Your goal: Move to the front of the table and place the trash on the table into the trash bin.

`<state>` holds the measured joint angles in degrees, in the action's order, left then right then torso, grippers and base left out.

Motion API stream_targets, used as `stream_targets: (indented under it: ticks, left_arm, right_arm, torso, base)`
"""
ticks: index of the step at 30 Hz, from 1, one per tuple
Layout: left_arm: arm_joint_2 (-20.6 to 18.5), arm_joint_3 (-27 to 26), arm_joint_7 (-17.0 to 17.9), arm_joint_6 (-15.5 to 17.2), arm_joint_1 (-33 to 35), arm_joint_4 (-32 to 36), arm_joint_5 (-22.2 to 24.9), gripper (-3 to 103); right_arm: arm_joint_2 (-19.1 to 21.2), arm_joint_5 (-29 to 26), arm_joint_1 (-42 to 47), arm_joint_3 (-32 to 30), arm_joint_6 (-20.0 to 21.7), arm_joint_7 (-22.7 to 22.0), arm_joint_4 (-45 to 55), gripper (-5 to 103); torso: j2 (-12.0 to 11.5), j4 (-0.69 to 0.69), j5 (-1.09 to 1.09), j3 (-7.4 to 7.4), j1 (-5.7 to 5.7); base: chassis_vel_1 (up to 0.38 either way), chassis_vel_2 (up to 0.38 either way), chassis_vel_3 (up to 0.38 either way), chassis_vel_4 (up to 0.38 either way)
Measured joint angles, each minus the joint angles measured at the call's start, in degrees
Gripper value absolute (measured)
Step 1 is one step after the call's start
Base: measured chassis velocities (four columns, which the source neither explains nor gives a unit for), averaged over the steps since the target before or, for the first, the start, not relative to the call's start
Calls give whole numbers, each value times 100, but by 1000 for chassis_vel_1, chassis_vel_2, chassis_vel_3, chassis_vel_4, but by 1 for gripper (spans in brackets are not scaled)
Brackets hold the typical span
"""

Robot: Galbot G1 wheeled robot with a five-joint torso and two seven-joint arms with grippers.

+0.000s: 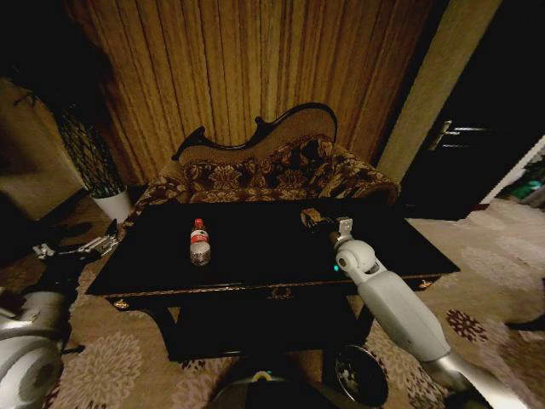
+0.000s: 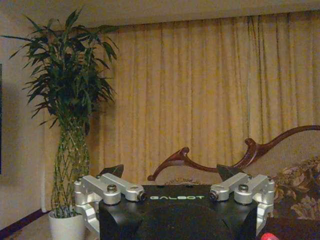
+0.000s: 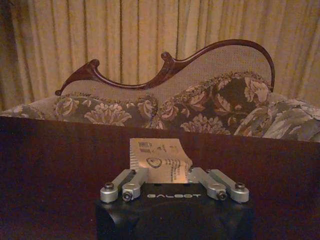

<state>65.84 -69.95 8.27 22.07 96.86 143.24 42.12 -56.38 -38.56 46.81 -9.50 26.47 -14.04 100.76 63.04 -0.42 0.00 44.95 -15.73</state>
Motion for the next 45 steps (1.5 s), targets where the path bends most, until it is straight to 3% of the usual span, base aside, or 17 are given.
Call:
stream_targets:
  ticks: [5, 6, 10, 39, 45]
  left_arm:
    - [2, 27, -2, -3, -3, 0, -3, 100]
    - [4, 37, -2, -3, -6, 0, -5, 100]
    - [4, 67, -3, -4, -18, 0, -10, 100]
    - [-56, 65, 12, -20, -61, 0, 13, 100]
    - [-82, 56, 29, -11, -123, 0, 63, 100]
  right_arm:
    - [5, 11, 90, -77, -37, 5, 60, 16]
    - [7, 13, 107, -97, -53, 6, 75, 9]
    - [27, 9, 170, -177, -93, 7, 144, 1]
    - [130, -258, 306, -421, -207, 14, 479, 1]
    - [176, -359, 454, -633, -473, 128, 668, 1]
  torso:
    - [0, 0, 0, 0, 0]
    - [0, 0, 0, 0, 0]
    - [0, 0, 0, 0, 0]
    - [0, 0, 0, 0, 0]
    - [0, 0, 0, 0, 0]
  base:
    - [0, 0, 0, 0]
    - [0, 0, 0, 0]
    - [0, 0, 0, 0]
    - [0, 0, 0, 0]
    - [0, 0, 0, 0]
